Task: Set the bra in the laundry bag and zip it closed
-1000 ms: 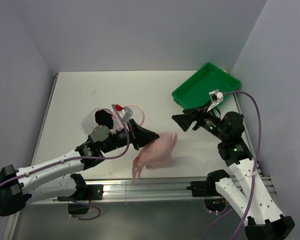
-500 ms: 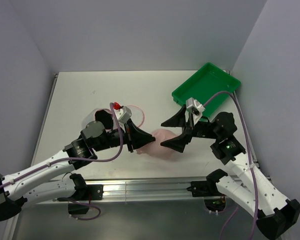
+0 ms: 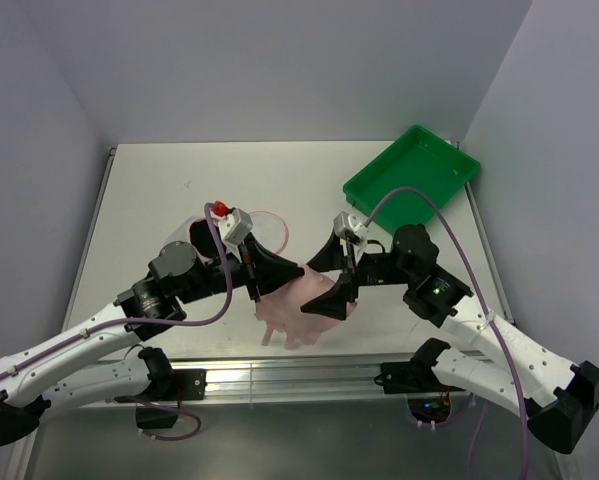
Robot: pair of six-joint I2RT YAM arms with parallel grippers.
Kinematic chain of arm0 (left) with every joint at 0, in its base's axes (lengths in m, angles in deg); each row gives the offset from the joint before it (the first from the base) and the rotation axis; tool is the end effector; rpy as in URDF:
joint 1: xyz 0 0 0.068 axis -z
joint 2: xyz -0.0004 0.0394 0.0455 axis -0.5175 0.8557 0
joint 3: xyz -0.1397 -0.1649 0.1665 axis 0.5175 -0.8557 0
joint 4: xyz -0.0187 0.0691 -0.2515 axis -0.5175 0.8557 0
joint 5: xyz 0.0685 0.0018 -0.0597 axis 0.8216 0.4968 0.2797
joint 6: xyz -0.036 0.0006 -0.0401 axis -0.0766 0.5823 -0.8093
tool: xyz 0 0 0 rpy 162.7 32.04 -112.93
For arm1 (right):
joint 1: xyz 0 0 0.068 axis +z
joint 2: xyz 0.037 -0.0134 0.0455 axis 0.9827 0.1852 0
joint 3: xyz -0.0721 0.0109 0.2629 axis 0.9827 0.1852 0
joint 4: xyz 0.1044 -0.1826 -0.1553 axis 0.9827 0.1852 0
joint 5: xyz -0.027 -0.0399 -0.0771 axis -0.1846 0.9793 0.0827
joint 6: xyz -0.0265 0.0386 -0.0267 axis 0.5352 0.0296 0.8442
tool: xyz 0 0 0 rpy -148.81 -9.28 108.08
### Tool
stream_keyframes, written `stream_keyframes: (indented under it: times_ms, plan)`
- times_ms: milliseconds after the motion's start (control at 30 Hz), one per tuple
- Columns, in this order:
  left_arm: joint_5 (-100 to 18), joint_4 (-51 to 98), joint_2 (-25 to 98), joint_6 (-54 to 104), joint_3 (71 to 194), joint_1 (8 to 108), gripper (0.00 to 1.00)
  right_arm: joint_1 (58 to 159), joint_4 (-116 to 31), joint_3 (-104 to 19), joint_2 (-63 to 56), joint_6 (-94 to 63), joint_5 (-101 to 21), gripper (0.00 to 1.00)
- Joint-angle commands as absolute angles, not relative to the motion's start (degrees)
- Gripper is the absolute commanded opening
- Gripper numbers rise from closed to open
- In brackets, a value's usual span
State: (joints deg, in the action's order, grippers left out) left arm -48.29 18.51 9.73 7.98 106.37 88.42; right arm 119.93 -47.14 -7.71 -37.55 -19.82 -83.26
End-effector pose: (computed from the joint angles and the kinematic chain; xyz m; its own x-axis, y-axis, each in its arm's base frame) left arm 0.1010 -0.1748 0.3692 -0.4148 -0.1948 -0.8888 0.8622 0.2280 -0.4523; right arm 0.1241 0.1428 0.3352 -0.2242 -0.0320 -0.9740 -0.9740 -0.0247 0.2250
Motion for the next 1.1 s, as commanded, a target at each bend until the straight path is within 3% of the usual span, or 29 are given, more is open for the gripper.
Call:
stream_keyframes:
  times_ms: [0,267,433,533,600,633,700,733,800,833,900,967,1067]
  plan:
    - [-44.8,16.9,8.6,7.5,108.0,88.7,0.00,121.0,-45.6,-8.1,-37.0,-18.6,-76.0,1.00]
    - [-39.3,17.1,9.3,6.2,106.8,88.7,0.00,121.7,-41.8,-10.3,-33.8,-21.1,-62.2,1.00]
    - [-33.9,18.9,10.6,5.6,106.9,88.7,0.00,121.7,-42.7,-10.1,-33.9,-24.3,-56.5,0.88]
    - [-30.7,21.0,11.4,4.9,107.7,88.7,0.00,121.7,-44.5,-10.2,-33.5,-25.2,-55.4,0.87]
    - [-30.6,20.6,11.9,4.6,107.7,88.7,0.00,121.7,-44.7,-10.3,-33.2,-25.3,-54.4,0.79]
    - [-30.6,20.5,12.0,4.5,107.7,88.7,0.00,121.7,-44.8,-10.2,-33.0,-25.4,-53.6,0.65]
    - [-29.7,21.3,12.6,4.4,108.2,88.7,0.00,121.7,-45.6,-9.8,-33.0,-25.7,-53.1,0.49]
    - [-27.4,21.8,12.7,4.3,108.4,88.7,0.05,121.7,-46.0,-9.5,-33.2,-26.3,-52.5,0.33]
    - [-23.5,24.6,13.2,4.3,109.8,88.7,0.25,121.7,-46.8,-9.2,-33.8,-26.9,-51.9,0.22]
    - [-21.1,25.3,13.5,4.3,110.6,88.6,0.48,121.6,-46.8,-9.3,-34.1,-27.7,-50.9,0.13]
    - [-15.9,31.6,15.4,4.4,114.5,87.4,0.67,121.0,-46.1,-9.8,-34.8,-28.3,-47.8,0.06]
    - [-13.0,36.2,17.7,4.6,117.5,84.7,0.68,120.0,-45.8,-10.3,-35.4,-29.6,-46.9,0.00]
    - [-11.1,43.0,17.8,2.3,119.1,78.1,0.65,117.9,-45.5,-11.6,-36.6,-31.0,-46.4,0.00]
